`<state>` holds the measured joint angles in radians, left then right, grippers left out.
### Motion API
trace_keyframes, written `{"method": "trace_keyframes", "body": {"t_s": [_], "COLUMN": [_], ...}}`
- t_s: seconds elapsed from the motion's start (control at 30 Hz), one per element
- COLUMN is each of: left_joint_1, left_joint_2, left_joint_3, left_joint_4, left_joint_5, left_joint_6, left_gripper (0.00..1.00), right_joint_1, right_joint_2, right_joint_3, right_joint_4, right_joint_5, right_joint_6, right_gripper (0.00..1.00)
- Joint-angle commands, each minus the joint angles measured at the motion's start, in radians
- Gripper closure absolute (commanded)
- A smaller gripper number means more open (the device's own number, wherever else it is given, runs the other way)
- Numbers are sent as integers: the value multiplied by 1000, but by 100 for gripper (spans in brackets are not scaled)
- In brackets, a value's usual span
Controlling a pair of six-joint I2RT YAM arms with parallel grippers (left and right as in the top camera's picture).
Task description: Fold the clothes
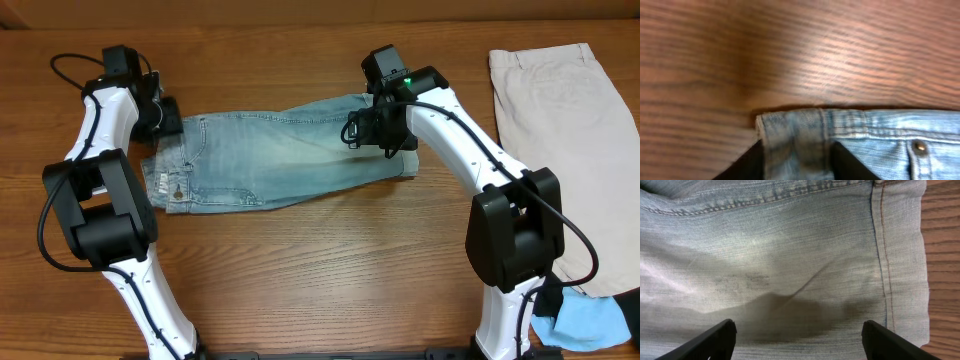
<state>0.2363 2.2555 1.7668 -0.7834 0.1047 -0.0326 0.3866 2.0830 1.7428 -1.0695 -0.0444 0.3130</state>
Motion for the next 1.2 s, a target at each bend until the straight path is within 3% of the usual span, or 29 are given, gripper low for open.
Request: {"method": "trace_keyframes", "body": {"t_s": [0.0, 0.13, 0.37, 0.57, 0.73, 0.93, 1.17], "left_joint_1": [0, -2, 10, 2, -12, -23, -30], "left_joint_2": [2, 1, -1, -1, -1, -13, -94], "left_joint_3": [-6, -3, 180, 353, 375, 380, 410], "left_joint_4": [14, -1, -288, -530, -589, -620, -694], "left_joint_5": [26, 20, 23, 26, 27, 27, 37], "left_joint_6": [-9, -10, -80, -79, -79, -76, -77], "left_gripper": [73, 96, 96, 96, 96, 96, 96], "right_joint_1": [-3, -5, -52, -120, -155, -162, -162], "right_joint_2": [-6, -7, -7, 1, 27, 98, 162], "right_joint_3": [32, 34, 98, 104, 104, 104, 104], "right_joint_4": [2, 3, -2, 95, 206, 307, 343], "right_joint_5": [10, 15, 23, 21, 21, -9, -44], "right_joint_6": [-7, -7, -7, -8, -34, -75, -75], "right_gripper": [17, 18, 20, 20, 21, 31, 30]}}
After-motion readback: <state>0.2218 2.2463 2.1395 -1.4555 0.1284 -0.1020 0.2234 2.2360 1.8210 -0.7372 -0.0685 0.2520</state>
